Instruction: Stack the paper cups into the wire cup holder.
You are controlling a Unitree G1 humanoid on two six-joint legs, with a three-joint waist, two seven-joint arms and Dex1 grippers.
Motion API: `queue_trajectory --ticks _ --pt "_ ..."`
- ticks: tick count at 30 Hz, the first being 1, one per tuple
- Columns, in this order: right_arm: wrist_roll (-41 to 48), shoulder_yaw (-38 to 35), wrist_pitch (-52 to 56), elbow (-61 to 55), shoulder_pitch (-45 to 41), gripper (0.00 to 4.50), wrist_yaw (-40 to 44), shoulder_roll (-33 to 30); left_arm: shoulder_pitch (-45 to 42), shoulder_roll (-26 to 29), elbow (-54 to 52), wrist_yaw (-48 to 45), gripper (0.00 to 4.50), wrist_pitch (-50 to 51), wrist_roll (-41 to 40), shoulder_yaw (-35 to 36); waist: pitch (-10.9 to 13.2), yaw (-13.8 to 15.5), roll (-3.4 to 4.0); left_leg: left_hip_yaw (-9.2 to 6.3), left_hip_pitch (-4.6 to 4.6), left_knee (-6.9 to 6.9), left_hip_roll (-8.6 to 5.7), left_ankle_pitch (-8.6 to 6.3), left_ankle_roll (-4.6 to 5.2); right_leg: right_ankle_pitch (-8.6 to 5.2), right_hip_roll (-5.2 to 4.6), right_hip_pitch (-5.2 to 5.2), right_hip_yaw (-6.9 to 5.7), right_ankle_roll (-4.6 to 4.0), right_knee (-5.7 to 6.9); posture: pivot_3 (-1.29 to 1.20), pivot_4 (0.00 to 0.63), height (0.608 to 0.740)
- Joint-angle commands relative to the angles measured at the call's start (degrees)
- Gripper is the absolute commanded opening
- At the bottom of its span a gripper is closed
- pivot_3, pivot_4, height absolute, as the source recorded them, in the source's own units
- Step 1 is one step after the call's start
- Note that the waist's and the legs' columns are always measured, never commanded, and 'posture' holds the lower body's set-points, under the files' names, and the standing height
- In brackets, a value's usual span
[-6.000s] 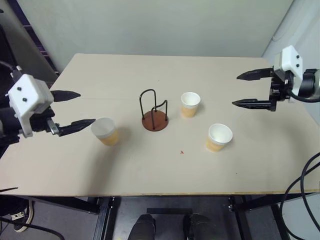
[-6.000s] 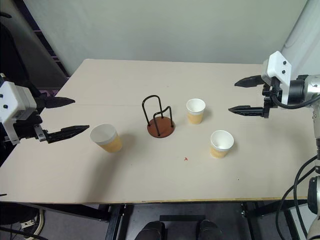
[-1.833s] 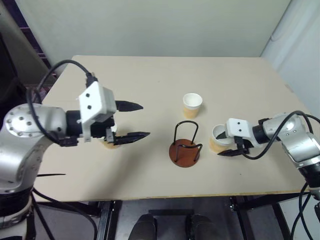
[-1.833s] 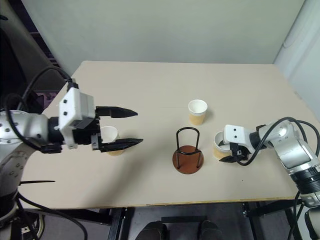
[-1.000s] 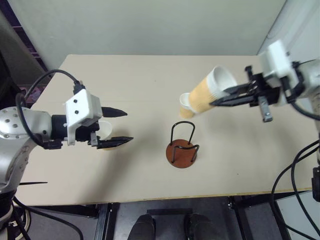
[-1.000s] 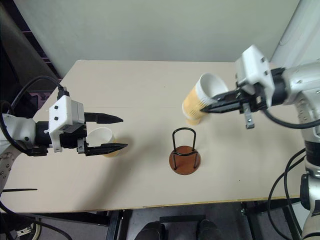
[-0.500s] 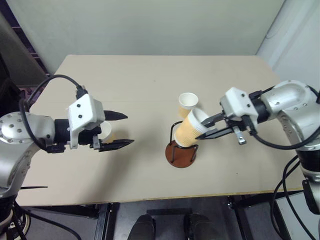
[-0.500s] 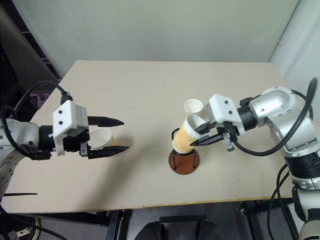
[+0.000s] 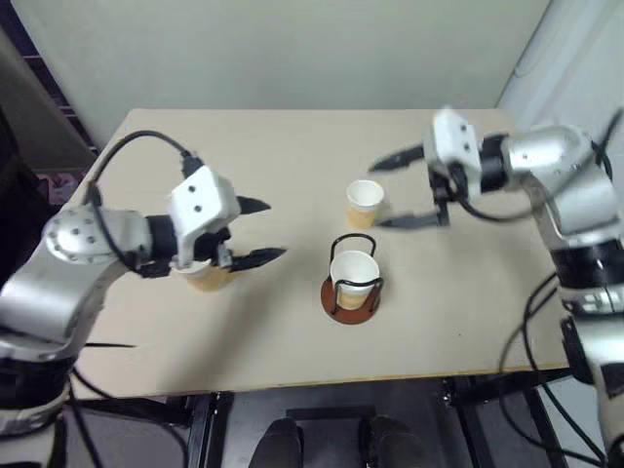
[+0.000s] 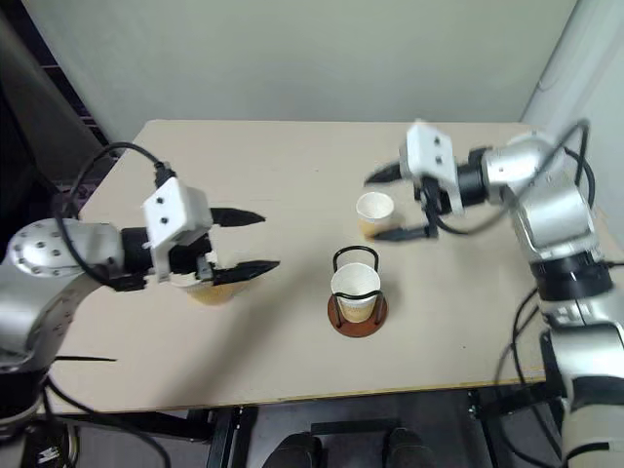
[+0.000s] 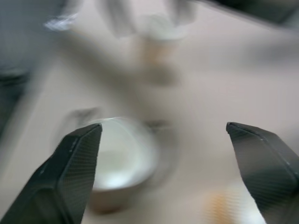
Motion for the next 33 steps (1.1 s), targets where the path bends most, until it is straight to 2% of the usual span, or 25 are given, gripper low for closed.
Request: queue_trajectory --ticks 1,4,7,12,16,22,25,26,29,33 --pt "-9.00 3.20 -10.06 16.57 -4.39 4.46 -5.33 4.08 -4.34 -3.99 3.40 5.06 3.82 0.83 5.52 -4.92 0.00 0.03 0.00 -0.04 0.01 0.00 0.00 0.03 0.04 0.05 0.00 0.00 0.00 -0.03 0.00 0.00 0.150 0.740" --pt "-15.42 5.72 -18.21 31.66 -8.12 4.46 -9.48 8.26 -7.93 -8.95 7.57 9.32 3.82 0.92 10.72 -9.35 0.01 0.16 0.01 -0.10 -0.01 -0.03 0.00 0.07 0.07 0.24 -0.02 -0.04 -0.02 0.17 0.01 0.00 0.150 0.740" --pt "-19.93 7.29 -24.14 41.78 -10.40 4.46 -12.93 11.11 -10.45 -13.60 10.75 12.95 3.82 1.71 14.11 -11.93 0.06 0.37 0.10 -0.08 -0.33 -0.08 -0.01 0.12 -0.04 0.44 -0.06 -0.35 -0.03 0.48 -0.03 0.00 0.150 0.740" --pt "-22.95 6.79 -28.96 50.12 -12.10 4.46 -14.61 14.25 -10.59 -16.34 10.13 13.65 3.82 3.47 15.43 -12.14 0.06 0.39 0.10 -0.01 -0.86 -0.08 0.00 0.59 -0.87 0.48 -0.07 -0.94 -0.06 0.56 -0.07 0.00 0.150 0.740" --pt "-24.08 6.32 -30.69 53.12 -12.31 3.61 -15.80 16.28 -9.42 -15.56 8.64 13.01 3.82 4.06 15.78 -11.52 0.06 0.47 0.10 0.03 -1.00 -0.34 0.02 0.64 -1.00 0.49 -0.04 -1.00 -0.07 0.58 -0.10 0.00 0.150 0.740" --pt "-24.01 5.28 -31.78 54.24 -13.20 1.29 -15.13 17.86 -8.07 -13.72 6.72 11.91 3.82 4.63 15.20 -10.22 0.06 0.68 0.10 0.05 -1.11 -0.34 0.02 0.63 -1.00 0.49 -0.04 -1.09 -0.07 0.58 -0.12 0.00 0.150 0.740" --pt "-23.63 4.71 -31.87 53.95 -13.65 0.26 -14.12 17.55 -7.06 -12.49 5.78 10.47 3.82 3.53 14.82 -9.31 0.06 0.79 0.10 0.04 -1.12 -0.33 0.02 0.61 -0.97 0.49 -0.05 -1.09 -0.07 0.57 -0.11 0.00 0.150 0.740" --pt "-22.96 4.09 -31.92 53.38 -13.86 0.04 -13.04 17.04 -6.75 -11.92 5.67 9.68 3.82 3.00 14.26 -8.38 0.06 0.80 0.10 0.04 -1.11 -0.33 0.02 0.61 -0.97 0.49 -0.05 -1.09 -0.07 0.57 -0.11 0.00 0.150 0.740" --pt "-19.29 0.86 -31.17 49.68 -14.23 0.04 -6.73 14.34 -5.62 -10.14 4.02 5.54 3.82 0.70 10.59 -3.76 0.06 0.81 0.10 0.03 -1.10 -0.33 0.02 0.59 -0.93 0.49 -0.06 -1.12 -0.08 0.57 -0.10 0.00 0.150 0.740" --pt "-9.81 -4.93 -22.63 35.50 -12.72 0.04 6.41 8.62 -3.66 -5.93 2.91 -1.29 3.82 -0.68 3.78 4.91 0.08 0.91 0.09 0.04 -1.19 -0.36 0.02 0.63 -0.99 0.48 -0.06 -1.20 -0.12 0.56 -0.06 0.00 0.150 0.740"
